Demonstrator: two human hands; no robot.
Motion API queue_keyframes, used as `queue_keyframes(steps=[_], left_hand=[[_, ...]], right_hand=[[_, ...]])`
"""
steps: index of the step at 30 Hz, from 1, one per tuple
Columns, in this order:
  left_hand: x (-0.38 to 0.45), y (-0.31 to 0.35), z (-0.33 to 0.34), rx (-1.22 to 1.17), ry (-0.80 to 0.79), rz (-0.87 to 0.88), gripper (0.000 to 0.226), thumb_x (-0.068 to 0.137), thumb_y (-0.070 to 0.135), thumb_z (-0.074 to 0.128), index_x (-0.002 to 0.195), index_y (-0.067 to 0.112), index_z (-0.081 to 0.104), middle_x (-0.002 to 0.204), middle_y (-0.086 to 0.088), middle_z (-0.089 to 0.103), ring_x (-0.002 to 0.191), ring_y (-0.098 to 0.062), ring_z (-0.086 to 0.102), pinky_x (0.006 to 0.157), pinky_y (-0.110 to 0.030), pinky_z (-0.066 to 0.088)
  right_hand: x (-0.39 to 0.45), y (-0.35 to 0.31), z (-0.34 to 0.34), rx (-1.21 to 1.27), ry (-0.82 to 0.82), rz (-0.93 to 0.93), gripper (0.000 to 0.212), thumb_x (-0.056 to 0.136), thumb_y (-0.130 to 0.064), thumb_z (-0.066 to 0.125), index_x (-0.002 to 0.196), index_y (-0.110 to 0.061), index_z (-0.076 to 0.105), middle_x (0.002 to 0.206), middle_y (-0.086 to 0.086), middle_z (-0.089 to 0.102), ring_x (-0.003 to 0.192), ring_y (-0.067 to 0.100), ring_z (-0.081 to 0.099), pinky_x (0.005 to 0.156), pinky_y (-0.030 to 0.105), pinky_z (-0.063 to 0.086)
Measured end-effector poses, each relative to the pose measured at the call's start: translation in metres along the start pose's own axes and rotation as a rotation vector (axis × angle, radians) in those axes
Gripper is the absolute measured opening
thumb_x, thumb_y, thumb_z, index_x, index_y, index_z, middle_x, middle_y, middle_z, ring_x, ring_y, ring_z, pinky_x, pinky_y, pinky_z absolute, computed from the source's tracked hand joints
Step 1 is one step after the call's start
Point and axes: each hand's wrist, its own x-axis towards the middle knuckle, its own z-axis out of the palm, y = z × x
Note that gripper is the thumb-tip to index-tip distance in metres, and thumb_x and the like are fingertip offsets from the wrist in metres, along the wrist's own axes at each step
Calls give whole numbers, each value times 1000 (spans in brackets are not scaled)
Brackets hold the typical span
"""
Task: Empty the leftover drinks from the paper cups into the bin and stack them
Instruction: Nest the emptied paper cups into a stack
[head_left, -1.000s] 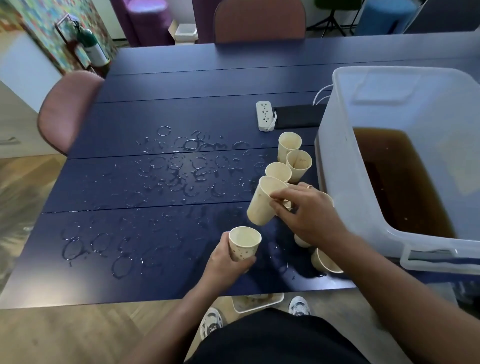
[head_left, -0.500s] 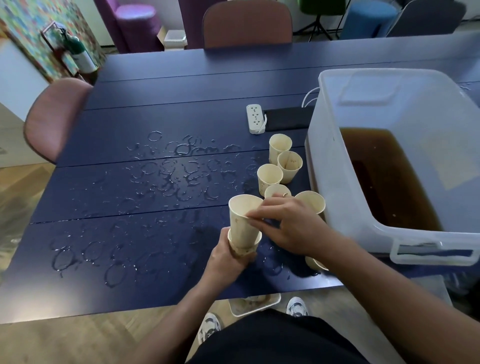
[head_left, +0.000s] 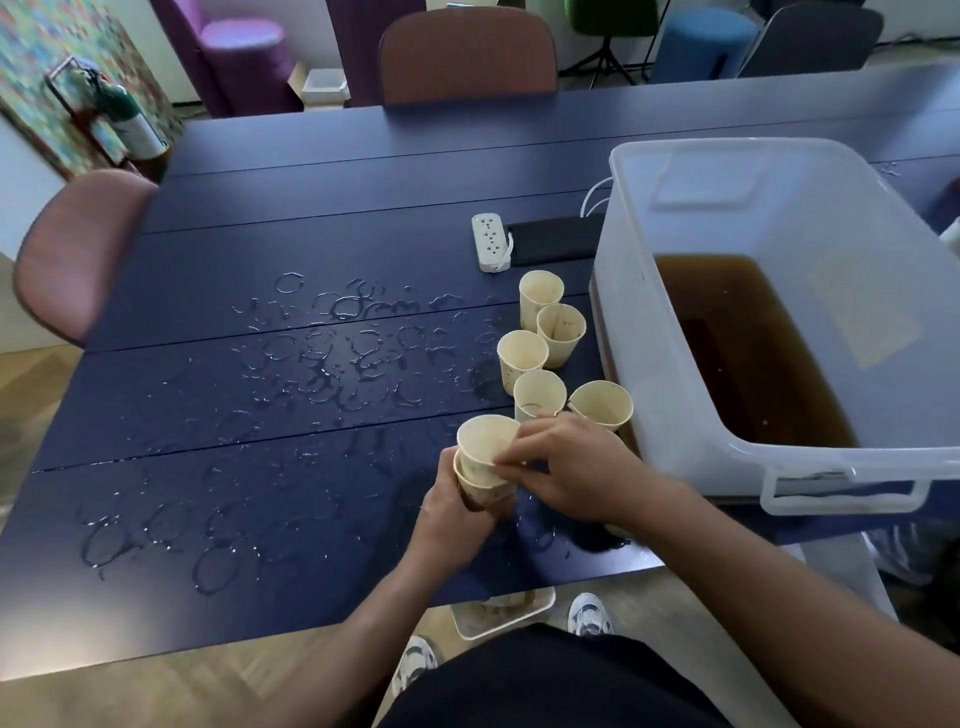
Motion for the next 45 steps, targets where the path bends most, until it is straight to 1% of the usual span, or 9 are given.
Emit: queue_keyframes(steps=[3,8,13,19,28,32,37,41,45], left_hand=[[4,6,2,15,-28,33,65,74,22,87,119,37,42,99,17,62,90,-6,61,81,-34,50],[4,1,5,15,-74,45,65,73,29,88,120,37,44,105,12,65,95,-9,63,82,-33,52],[2,-2,8,35,-163,58,65,75,28,88,121,37,43,110,17,62,101,-3,60,83,-21,48],[2,-8,15,96,-297,41,68,76,30,86,127,33,42,118,14,60,110,-9,57,95,-34,50],[3,-4,20,135,-383,49,66,79,28,85,127,32,39,120,15,57,110,-4,54,87,-20,43],[2,-4,19,128,-381,35,65,79,28,85,126,34,39,116,20,56,104,1,54,75,-7,42],[3,-12,19,116,-357,15,67,77,30,86,126,34,40,120,17,57,114,-10,55,95,-32,49],[2,-15,17,105,-339,0,68,77,30,85,126,35,39,122,13,58,114,-11,55,92,-30,47],[2,-17,16,86,-295,-15,66,75,32,86,125,33,43,117,9,61,109,-15,59,92,-38,52]], right_hand=[[-5,2,2,-48,-85,52,17,93,-33,67,105,-29,79,101,-9,72,93,12,58,65,8,33],[-15,2,-4,-7,-116,215,48,89,-64,54,128,-38,63,122,-16,61,98,7,57,86,31,51],[-30,7,-18,1,16,453,41,100,-30,56,140,-27,51,130,-3,58,100,12,52,87,24,38],[-52,15,-19,-4,-139,590,17,94,-27,64,111,-25,62,110,0,66,89,16,55,76,27,42],[-74,30,10,-297,-236,720,21,90,-30,67,102,-24,51,108,3,58,92,25,61,73,34,51],[-78,33,19,-405,-205,754,19,90,-28,62,87,-28,44,100,1,63,77,26,55,64,30,42],[-73,24,10,-396,-207,728,5,90,-29,61,90,-27,57,90,-2,62,75,23,55,57,28,37],[-63,4,-18,-395,-213,681,15,91,-38,61,100,-28,67,94,-2,69,76,21,60,56,25,36],[-53,-26,-58,-359,-21,570,19,91,-46,60,100,-33,70,92,-4,71,77,20,60,59,25,39]])
